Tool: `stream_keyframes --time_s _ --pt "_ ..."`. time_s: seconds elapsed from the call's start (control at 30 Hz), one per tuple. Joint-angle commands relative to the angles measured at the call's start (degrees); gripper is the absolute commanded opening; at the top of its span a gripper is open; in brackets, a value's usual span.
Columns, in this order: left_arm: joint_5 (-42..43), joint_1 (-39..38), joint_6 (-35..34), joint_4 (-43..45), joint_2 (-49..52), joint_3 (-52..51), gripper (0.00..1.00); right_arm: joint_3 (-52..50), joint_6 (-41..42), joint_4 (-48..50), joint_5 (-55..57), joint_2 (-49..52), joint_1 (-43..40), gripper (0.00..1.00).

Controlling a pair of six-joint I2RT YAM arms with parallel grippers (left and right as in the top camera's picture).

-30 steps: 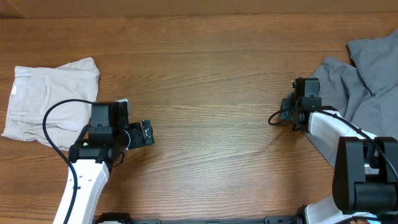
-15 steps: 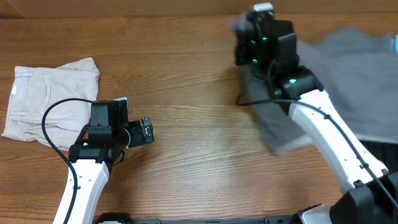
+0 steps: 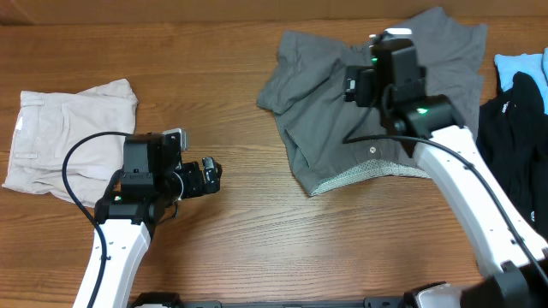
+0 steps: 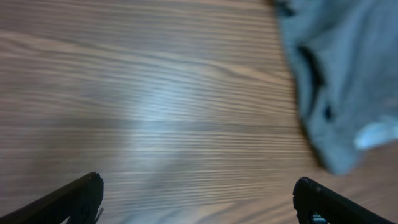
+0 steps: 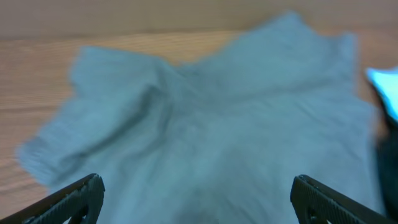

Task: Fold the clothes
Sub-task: 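Drag the grey shorts with the right gripper toward the table center, then grasp the shorts' waistband with the left gripper and pull it left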

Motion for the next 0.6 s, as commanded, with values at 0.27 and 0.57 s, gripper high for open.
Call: stream_keyframes --time_s 0.27,0.57 --pt "7.1 -23.1 -19.1 17.0 8.0 1.3 1.00 0.6 3.6 -10.1 -4.3 -12.6 -7.8 1.00" --pt "3.3 -34.8 -33.5 42.5 32.0 1.3 0.72 0.6 3.6 -12.7 -4.3 -12.6 -7.8 1.00"
